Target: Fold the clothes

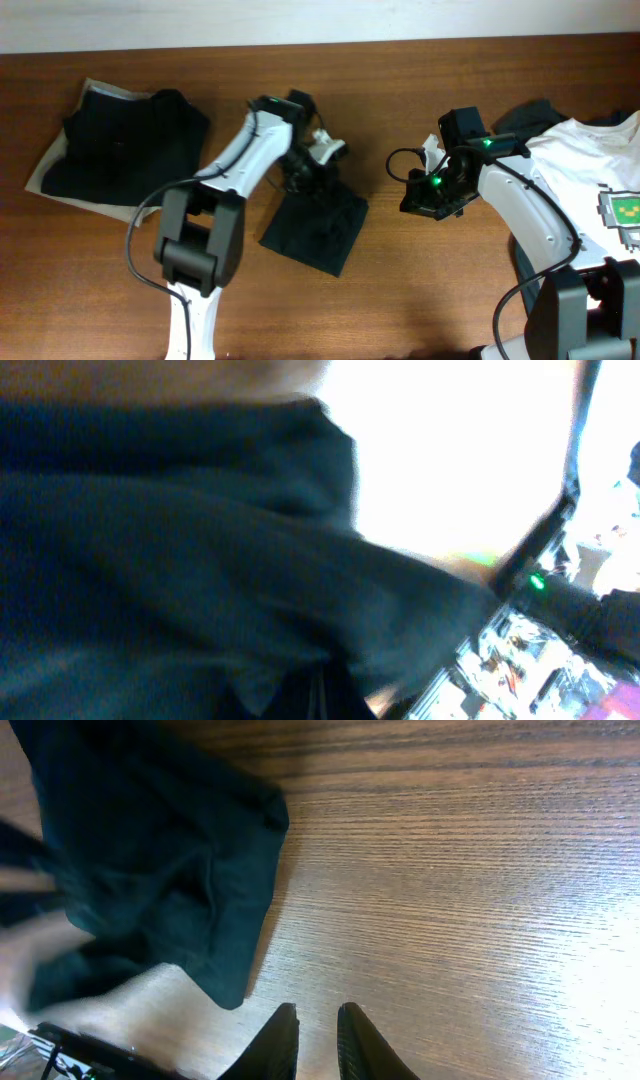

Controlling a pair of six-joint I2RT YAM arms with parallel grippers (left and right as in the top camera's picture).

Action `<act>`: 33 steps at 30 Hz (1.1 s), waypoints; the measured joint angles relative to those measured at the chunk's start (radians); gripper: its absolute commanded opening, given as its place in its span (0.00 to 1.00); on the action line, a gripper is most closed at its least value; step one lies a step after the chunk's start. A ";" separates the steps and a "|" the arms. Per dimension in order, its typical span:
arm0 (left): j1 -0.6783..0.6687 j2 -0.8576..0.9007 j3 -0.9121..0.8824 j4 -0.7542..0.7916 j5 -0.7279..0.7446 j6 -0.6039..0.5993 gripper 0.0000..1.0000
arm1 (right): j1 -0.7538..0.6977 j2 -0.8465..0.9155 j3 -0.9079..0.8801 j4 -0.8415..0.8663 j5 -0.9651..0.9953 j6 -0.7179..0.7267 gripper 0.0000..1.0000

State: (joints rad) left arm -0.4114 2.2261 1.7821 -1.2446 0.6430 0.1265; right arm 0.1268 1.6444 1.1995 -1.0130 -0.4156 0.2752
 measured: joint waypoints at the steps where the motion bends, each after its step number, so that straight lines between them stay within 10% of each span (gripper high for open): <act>1: -0.048 -0.003 0.000 -0.047 0.042 0.022 0.00 | 0.000 0.000 0.000 0.002 0.000 0.000 0.19; 7: 0.019 -0.196 -0.002 -0.080 -0.267 0.008 0.05 | 0.000 0.000 0.000 0.015 0.000 -0.005 0.29; 10: 0.070 -0.214 -0.065 0.058 -0.382 -0.012 0.37 | 0.001 0.000 0.000 0.062 -0.041 -0.056 0.54; 17: 0.234 -0.183 -0.201 0.161 -0.217 0.027 0.54 | 0.272 0.186 -0.018 0.417 -0.174 0.018 0.04; 26: 0.217 -0.183 -0.413 0.330 -0.074 0.114 0.68 | 0.268 0.340 -0.014 0.261 -0.147 0.298 0.06; 28: 0.193 -0.172 -0.449 0.412 -0.046 0.115 0.65 | 0.268 0.340 -0.013 0.260 -0.146 0.298 0.06; 31: 0.163 -0.122 -0.449 0.463 0.101 0.117 0.04 | 0.269 0.340 -0.013 0.259 -0.144 0.301 0.05; 33: 0.152 -0.098 -0.449 0.461 0.137 0.117 0.00 | 0.268 0.340 -0.013 0.257 -0.144 0.301 0.06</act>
State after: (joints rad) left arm -0.2596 2.1284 1.3331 -0.7834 0.7799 0.2436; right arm 0.3950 1.9846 1.1866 -0.7555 -0.5594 0.5758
